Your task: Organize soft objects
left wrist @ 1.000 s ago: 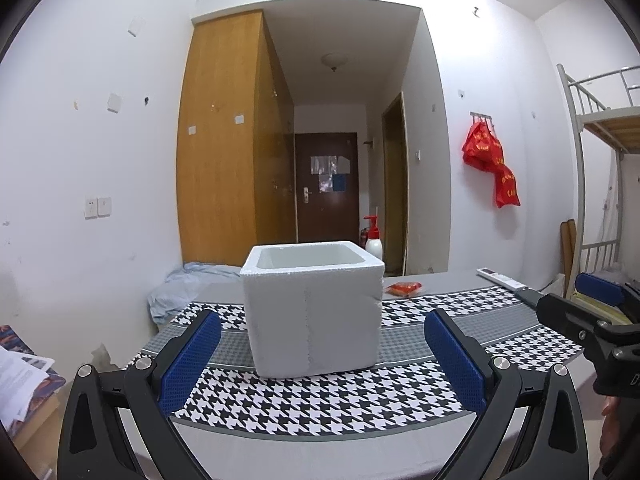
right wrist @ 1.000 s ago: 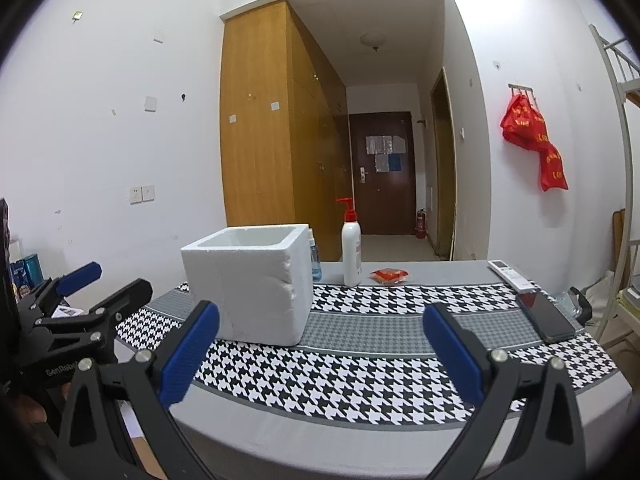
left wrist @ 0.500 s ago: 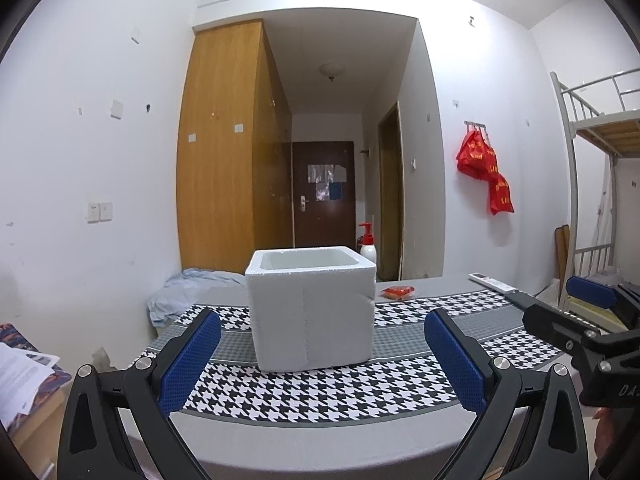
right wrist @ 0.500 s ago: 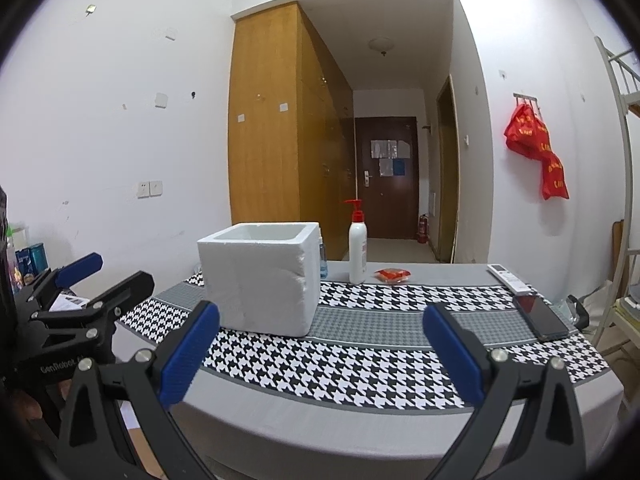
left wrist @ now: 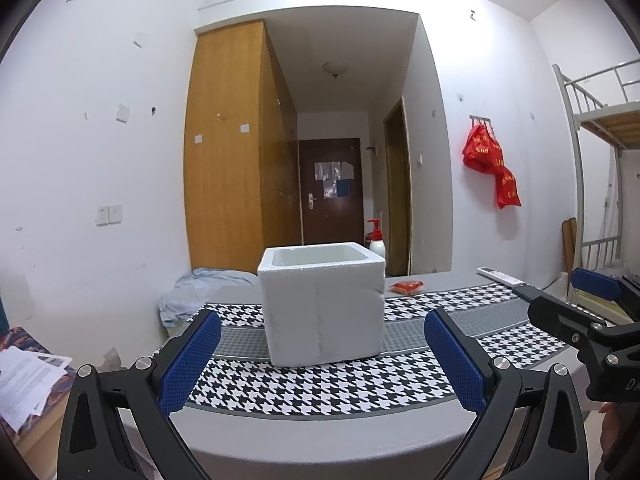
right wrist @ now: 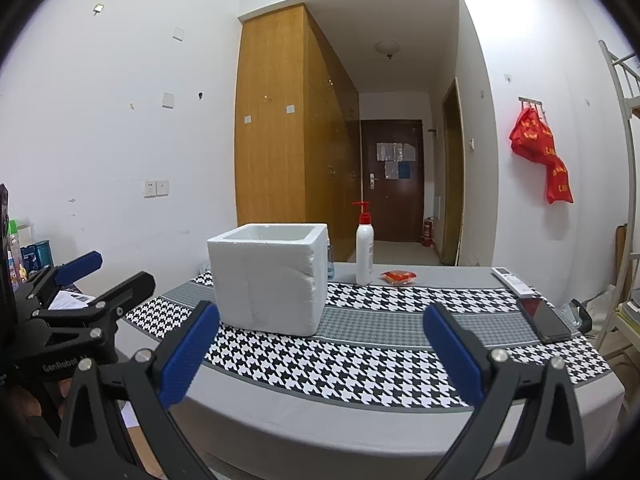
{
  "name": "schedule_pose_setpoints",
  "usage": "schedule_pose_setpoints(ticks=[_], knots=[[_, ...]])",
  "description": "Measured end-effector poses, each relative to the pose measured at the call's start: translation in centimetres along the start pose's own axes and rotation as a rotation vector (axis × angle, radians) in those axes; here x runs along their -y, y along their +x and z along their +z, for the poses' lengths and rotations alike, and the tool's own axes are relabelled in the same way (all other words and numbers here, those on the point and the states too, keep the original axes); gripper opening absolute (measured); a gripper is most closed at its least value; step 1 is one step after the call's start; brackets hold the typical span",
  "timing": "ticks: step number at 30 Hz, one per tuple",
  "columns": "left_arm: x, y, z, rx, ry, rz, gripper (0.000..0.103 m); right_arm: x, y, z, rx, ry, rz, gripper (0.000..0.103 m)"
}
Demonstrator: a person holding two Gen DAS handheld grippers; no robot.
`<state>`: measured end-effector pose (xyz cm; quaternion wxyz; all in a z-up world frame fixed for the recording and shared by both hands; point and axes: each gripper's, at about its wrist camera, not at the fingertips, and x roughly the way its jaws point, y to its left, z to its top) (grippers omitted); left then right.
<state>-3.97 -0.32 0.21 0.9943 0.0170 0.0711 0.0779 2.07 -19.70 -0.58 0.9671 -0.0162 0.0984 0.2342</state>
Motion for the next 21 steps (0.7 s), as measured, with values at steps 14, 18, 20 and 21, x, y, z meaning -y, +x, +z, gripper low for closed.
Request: schedule_pose_setpoints(ticks=[14,18,20,21], knots=[[0.07,-0.05,0.11,-0.006,-0.005,0.002,0.102,-0.11,-0.09,-0.04,0.001,-0.005,-0.004,0.103],[0.11,-0.14,0.09,-0.004,-0.002,-0.006,0.102,-0.18,-0.21,-0.06,0.001,-0.004,-0.003,0.103],[0.11,-0.15,0.1,-0.003,0.002,-0.008,0.102,-0.22,-0.25,-0.04,0.001,-0.005,-0.003,0.103],[0.14,-0.17,0.11,-0.002,0.003,-0.008,0.102,-0.23,-0.28,-0.03,0.001,-0.005,-0.003,0.103]])
